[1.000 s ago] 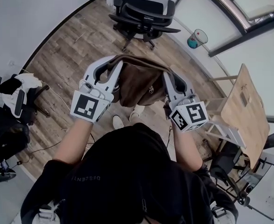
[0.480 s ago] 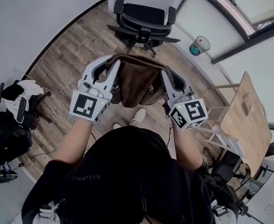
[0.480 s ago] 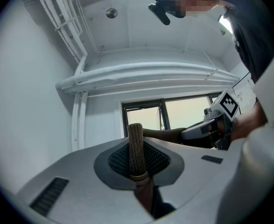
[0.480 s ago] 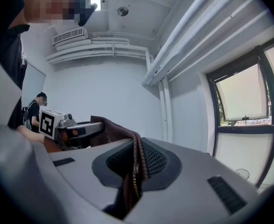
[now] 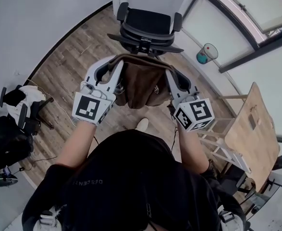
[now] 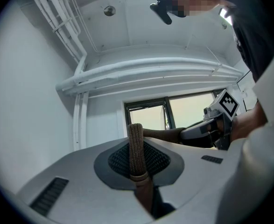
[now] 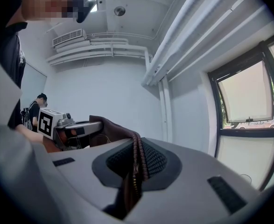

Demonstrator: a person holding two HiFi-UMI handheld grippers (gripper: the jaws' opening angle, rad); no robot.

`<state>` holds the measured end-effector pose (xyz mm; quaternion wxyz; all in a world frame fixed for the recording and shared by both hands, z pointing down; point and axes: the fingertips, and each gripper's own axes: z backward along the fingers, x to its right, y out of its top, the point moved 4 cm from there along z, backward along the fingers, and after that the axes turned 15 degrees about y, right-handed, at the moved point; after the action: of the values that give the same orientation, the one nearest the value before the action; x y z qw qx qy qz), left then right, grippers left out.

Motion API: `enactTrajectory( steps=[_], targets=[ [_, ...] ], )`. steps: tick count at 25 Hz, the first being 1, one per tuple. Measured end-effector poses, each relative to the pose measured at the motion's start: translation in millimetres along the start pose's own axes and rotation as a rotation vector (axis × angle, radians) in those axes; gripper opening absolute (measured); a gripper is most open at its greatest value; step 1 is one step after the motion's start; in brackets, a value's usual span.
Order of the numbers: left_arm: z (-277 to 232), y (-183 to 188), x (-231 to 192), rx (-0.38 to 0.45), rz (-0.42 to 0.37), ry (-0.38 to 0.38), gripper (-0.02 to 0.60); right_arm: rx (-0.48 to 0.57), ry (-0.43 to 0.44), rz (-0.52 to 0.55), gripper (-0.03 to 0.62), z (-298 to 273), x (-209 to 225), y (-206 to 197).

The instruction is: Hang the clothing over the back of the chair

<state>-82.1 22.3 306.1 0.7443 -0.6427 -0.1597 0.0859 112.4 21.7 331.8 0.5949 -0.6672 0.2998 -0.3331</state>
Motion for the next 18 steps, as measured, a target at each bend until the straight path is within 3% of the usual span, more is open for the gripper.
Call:
enactTrajectory(
  steps=[18],
  targets=[
    [-52.5,1.3,14.7,-0.036,-0.018,0.049,0.049,-0.006,0.073,0.017,0.044,-6.5,58.3,10.6]
  ],
)
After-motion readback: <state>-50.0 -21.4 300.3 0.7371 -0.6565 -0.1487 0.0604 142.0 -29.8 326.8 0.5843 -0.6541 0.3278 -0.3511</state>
